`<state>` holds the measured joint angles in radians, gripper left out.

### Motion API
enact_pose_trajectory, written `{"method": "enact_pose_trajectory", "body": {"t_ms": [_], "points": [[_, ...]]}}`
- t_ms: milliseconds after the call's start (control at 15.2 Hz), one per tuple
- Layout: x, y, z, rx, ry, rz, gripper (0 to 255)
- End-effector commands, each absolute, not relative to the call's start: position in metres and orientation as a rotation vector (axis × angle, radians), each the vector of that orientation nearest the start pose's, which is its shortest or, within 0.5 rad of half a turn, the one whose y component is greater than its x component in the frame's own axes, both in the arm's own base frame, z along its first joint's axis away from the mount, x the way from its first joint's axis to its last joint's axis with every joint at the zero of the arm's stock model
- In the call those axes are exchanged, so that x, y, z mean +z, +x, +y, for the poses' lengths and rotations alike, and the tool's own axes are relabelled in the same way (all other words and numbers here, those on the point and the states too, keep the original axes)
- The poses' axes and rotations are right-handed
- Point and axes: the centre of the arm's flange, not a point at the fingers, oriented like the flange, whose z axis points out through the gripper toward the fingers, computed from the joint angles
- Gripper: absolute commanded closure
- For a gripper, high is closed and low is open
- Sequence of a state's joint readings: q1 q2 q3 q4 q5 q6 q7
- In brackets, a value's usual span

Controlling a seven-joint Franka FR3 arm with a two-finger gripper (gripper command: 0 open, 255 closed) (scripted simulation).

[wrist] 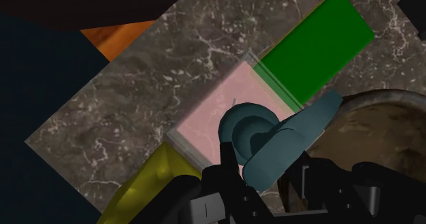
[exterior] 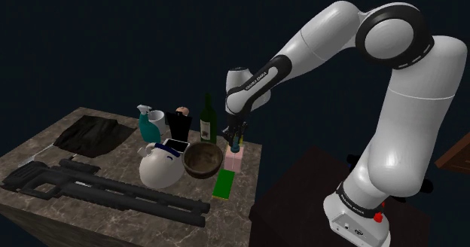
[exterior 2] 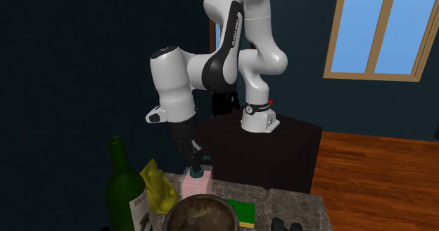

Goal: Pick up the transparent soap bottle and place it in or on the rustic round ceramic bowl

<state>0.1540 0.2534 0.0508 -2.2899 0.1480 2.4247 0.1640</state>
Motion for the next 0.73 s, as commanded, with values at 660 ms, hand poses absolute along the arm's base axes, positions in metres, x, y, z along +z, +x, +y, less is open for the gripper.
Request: {"method": "enact_pose_trajectory", "body": {"t_ms": [660], "points": [[0.289,0.507,0.106,0.209,-3.053,0.119,255]]}}
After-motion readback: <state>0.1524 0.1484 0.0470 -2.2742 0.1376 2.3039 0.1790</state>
